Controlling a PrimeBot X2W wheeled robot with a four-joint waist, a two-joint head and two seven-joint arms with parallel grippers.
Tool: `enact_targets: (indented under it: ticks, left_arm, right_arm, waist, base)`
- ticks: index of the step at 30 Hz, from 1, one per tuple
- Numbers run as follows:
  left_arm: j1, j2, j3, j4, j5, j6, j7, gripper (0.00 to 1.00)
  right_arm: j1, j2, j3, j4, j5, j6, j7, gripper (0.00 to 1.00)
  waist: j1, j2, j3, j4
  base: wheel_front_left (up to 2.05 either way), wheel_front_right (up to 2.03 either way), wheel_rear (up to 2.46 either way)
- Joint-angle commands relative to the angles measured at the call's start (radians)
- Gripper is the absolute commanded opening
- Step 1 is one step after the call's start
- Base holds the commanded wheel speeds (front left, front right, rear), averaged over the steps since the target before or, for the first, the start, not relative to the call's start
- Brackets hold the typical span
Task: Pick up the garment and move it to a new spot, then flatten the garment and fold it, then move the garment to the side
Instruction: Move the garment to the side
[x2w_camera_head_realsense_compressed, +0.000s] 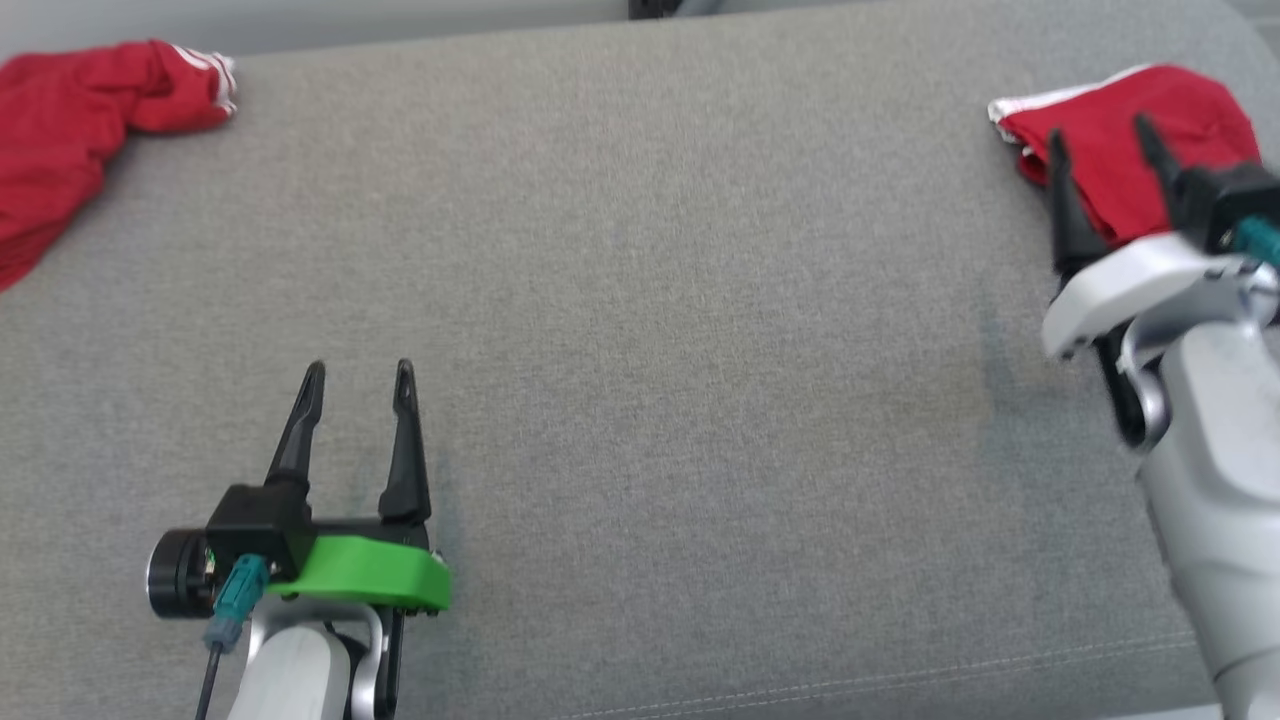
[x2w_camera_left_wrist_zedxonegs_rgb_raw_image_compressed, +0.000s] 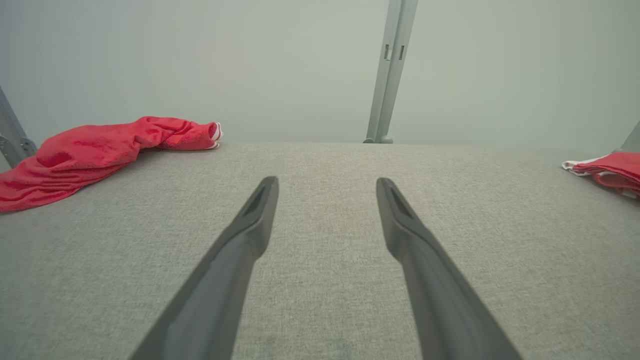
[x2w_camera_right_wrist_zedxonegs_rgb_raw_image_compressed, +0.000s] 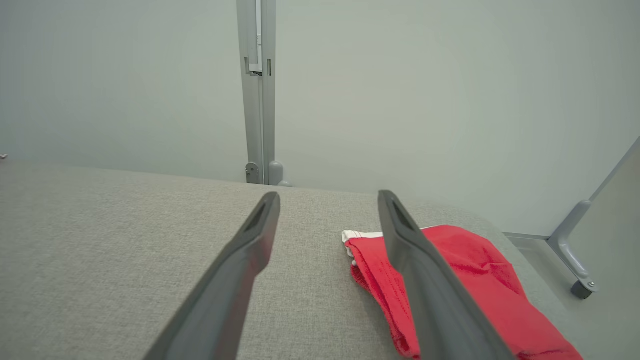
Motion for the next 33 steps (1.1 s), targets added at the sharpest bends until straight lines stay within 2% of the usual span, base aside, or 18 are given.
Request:
enact_targets:
  ticks: [1, 11, 19, 25, 33]
  left_arm:
    - [0.024, -0.004, 0.01, 0.011, -0.009, 0.006, -0.004, 1.0]
    - [0.128, -0.025, 0.044, 0.048, -0.019, 0.008, -0.004, 1.0]
    - [0.176, -0.033, 0.065, 0.052, -0.018, 0.007, -0.004, 1.0]
    - [0.179, -0.038, 0.069, 0.055, -0.008, -0.001, -0.004, 1.0]
    - [0.167, -0.042, 0.072, 0.066, 0.002, -0.011, -0.004, 1.0]
  right_arm:
    - [0.05, 0.009, -0.013, -0.035, 0.008, -0.002, -0.003, 1.0]
    - [0.371, 0.134, -0.073, -0.267, -0.022, -0.002, 0.003, 1.0]
    - [0.524, 0.205, -0.073, -0.409, -0.031, -0.002, 0.02, 1.0]
    - [0.611, 0.223, -0.063, -0.487, -0.032, -0.002, 0.033, 1.0]
    - [0.653, 0.225, -0.054, -0.521, 0.012, -0.002, 0.021, 1.0]
  waist:
    - [0.0, 0.0, -0.09, 0.028]
    - [0.0, 0.0, -0.205, 0.07]
    - [0.0, 0.0, -0.236, 0.081]
    - [0.0, 0.0, -0.237, 0.086]
    - [0.0, 0.0, -0.233, 0.085]
  base:
    - [0.0, 0.0, 0.0]
    - [0.0, 0.0, 0.0]
    - [0.0, 0.0, 0.0]
    - [0.0, 0.0, 0.0]
    - [0.0, 0.0, 0.0]
